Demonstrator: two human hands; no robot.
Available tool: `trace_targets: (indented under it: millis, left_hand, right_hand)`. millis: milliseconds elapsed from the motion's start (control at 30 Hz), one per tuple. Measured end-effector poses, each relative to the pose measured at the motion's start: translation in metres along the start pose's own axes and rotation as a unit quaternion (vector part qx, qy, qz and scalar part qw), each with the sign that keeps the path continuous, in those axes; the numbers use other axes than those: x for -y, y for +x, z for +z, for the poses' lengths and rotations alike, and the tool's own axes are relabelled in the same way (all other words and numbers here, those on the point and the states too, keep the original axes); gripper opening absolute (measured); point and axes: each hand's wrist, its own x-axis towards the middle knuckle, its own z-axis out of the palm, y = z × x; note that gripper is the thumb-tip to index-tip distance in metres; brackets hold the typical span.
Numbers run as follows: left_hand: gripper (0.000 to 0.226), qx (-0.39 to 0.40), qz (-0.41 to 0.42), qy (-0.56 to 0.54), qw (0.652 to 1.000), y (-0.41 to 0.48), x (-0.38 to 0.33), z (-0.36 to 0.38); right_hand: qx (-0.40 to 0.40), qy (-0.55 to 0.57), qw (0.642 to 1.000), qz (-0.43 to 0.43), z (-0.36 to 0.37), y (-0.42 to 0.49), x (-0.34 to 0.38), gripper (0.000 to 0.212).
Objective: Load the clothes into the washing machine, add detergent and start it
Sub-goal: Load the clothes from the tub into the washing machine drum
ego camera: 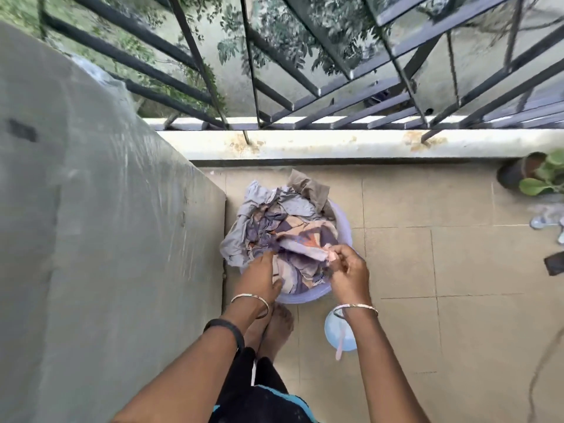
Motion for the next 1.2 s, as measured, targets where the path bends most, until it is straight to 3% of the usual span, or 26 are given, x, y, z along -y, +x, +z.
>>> trace_targets:
  millis: [200, 300, 367, 500, 667, 767, 867, 967, 1067, 1200]
  left_hand:
    - [0.092, -0.01, 0.047, -0.031, 0.998, -0.051, -0.05, -0.054]
    - [0.066, -0.045, 0.096, -0.003, 0.994, -0.075, -0.062, -0.076]
    - [0.051, -0.064, 0.098, -0.011, 0.993, -0.087, -0.07, -0.09]
    - [0.058, -0.128, 0.116, -0.056, 0.983, -0.148, -0.119, -0.141]
    - [0.058, -0.231, 0.133, -0.15, 0.952, -0.207, -0.143, -0.189]
    - [0.049, -0.291, 0.173, -0.133, 0.932, -0.241, -0.162, -0.223]
    - [0.038, -0.373, 0.217, -0.15, 0.89, -0.274, -0.182, -0.258]
    - [0.037, -0.432, 0.244, -0.155, 0.854, -0.306, -0.2, -0.288]
    - [0.043, -0.457, 0.282, -0.157, 0.829, -0.333, -0.206, -0.303]
    - [0.035, -0.425, 0.343, -0.236, 0.804, -0.385, -0.213, -0.323]
  right_hand:
    - [0.071, 0.219, 0.972, -0.037, -0.045, -0.088, 0.1, 0.013]
    - [0.13, 0.375, 0.917, -0.042, -0.072, -0.135, 0.166, 0.014]
    - [0.159, 0.405, 0.898, -0.069, -0.09, -0.157, 0.198, 0.014]
    - [0.138, 0.399, 0.897, -0.131, -0.131, -0.185, 0.242, 0.011]
    - [0.127, 0.332, 0.921, -0.161, -0.177, -0.211, 0.26, 0.01]
    - [0.144, 0.218, 0.95, -0.169, -0.194, -0.225, 0.254, 0.042]
    - [0.164, 0.133, 0.968, -0.137, -0.192, -0.238, 0.245, 0.081]
    - [0.193, 0.083, 0.972, -0.105, -0.168, -0.249, 0.233, 0.099]
    - [0.219, 0.046, 0.969, -0.103, -0.141, -0.246, 0.232, 0.116]
    - [0.165, -0.121, 0.966, -0.157, -0.108, -0.227, 0.236, 0.142]
